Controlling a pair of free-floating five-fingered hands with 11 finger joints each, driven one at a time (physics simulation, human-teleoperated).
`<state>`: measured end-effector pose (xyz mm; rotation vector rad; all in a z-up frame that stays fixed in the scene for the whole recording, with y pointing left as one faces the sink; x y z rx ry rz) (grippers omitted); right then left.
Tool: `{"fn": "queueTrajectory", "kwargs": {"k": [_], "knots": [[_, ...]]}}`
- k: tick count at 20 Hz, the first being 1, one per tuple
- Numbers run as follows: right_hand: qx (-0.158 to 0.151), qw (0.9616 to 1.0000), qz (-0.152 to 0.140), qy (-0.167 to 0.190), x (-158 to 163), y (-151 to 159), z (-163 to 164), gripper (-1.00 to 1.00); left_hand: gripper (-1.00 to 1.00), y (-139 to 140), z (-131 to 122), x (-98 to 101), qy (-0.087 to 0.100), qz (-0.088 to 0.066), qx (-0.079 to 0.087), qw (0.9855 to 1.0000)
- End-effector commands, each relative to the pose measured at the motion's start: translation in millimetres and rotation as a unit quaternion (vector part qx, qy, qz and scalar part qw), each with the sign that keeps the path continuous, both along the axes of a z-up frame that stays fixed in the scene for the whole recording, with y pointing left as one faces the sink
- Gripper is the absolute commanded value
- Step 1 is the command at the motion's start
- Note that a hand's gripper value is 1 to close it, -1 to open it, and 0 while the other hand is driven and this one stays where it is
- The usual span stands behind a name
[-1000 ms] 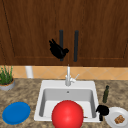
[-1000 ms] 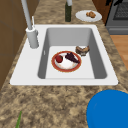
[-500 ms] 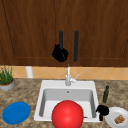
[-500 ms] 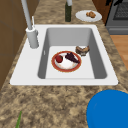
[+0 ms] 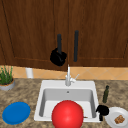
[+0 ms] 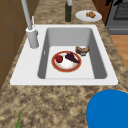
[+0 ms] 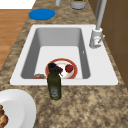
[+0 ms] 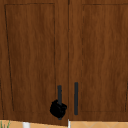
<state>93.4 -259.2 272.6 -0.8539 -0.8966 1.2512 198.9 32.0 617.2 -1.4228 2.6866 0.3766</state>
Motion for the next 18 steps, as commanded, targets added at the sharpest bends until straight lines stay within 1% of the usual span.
{"fn": "queueTrajectory", "kwargs": {"k": [1, 3, 5, 9, 11, 14, 18], "knots": [[0.000, 1.0000, 0.000, 0.000, 0.0, 0.0, 0.0, 0.00, 1.00, 29.5, 0.0, -12.1, -0.022, -0.002, 0.001, 0.9998], [0.000, 1.0000, 0.000, 0.000, 0.0, 0.0, 0.0, 0.00, 1.00, 36.0, -3.3, -20.9, -0.010, -0.017, -0.001, 0.9998], [0.000, 1.0000, 0.000, 0.000, 0.0, 0.0, 0.0, 0.00, 1.00, 41.6, -4.8, -29.4, -0.006, -0.029, -0.003, 0.9995], [0.000, 1.0000, 0.000, 0.000, 0.0, 0.0, 0.0, 0.00, 1.00, 51.3, -7.7, -47.2, -0.010, -0.048, -0.007, 0.9988], [0.000, 1.0000, 0.000, 0.000, 0.0, 0.0, 0.0, 0.00, 1.00, 55.8, -7.2, -55.8, -0.013, -0.056, -0.005, 0.9983], [0.000, 1.0000, 0.000, 0.000, 0.0, 0.0, 0.0, 0.00, 1.00, 60.9, -3.3, -69.2, -0.014, -0.067, 0.005, 0.9976], [0.000, 1.0000, 0.000, 0.000, 0.0, 0.0, 0.0, 0.00, 1.00, 71.5, -1.7, -86.5, -0.011, -0.083, -0.001, 0.9965]]}}
